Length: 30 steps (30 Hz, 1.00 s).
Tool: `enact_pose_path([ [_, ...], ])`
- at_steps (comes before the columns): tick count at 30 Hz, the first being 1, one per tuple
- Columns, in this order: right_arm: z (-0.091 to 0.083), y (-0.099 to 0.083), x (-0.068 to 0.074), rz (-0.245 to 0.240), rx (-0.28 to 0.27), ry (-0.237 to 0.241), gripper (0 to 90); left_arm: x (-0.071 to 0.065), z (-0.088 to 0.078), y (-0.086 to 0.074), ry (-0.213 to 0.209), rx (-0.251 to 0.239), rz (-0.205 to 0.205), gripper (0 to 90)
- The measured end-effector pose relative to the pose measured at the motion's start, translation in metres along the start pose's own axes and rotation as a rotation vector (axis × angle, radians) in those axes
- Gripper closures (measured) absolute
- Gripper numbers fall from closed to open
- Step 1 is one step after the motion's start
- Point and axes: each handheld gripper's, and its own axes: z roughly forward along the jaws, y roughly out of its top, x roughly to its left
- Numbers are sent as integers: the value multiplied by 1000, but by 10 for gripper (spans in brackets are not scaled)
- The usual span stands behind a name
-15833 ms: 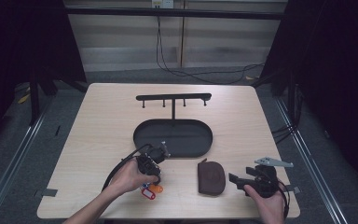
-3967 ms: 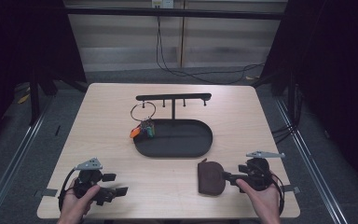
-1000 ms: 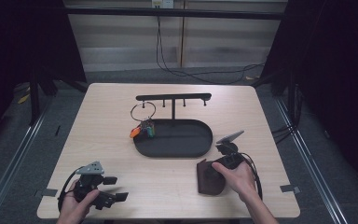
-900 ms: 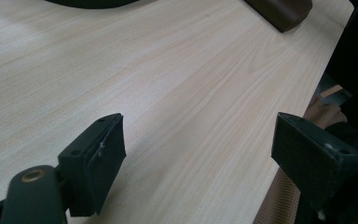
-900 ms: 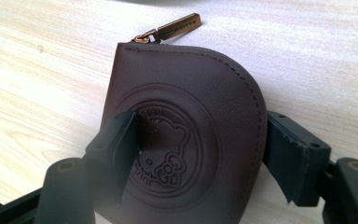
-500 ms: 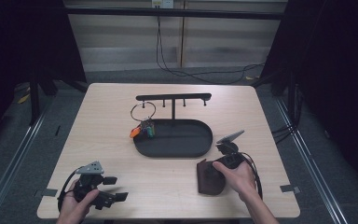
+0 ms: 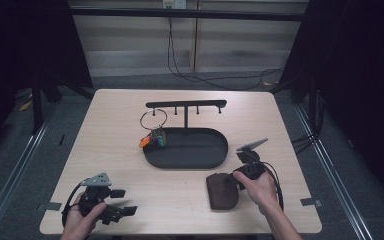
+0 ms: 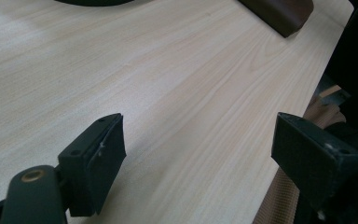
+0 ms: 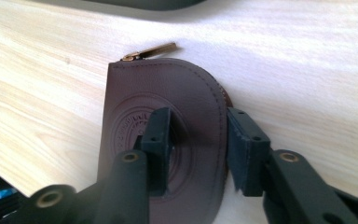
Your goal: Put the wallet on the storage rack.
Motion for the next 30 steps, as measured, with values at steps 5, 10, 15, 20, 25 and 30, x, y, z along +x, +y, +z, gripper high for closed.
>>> enact_pose_path([
  [5, -1, 1, 3, -11, -2, -23, 715, 0, 0, 0, 1, -1, -2, 174],
  [10, -12, 4, 11, -41, -14, -22, 797, 1, 0, 0, 0, -2, -1, 174],
  [15, -18, 6, 19, -67, -8, -29, 812, 0, 0, 0, -3, 0, -4, 174],
  [20, -24, 8, 25, -89, -3, -46, 822, 1, 1, 1, -3, -3, -1, 174],
  [25, -29, 8, 30, -103, 2, -63, 827, 1, 0, 1, -3, -4, -2, 174],
  [30, -33, 7, 33, -120, 2, -88, 831, 1, 0, 1, -5, -3, 0, 174],
])
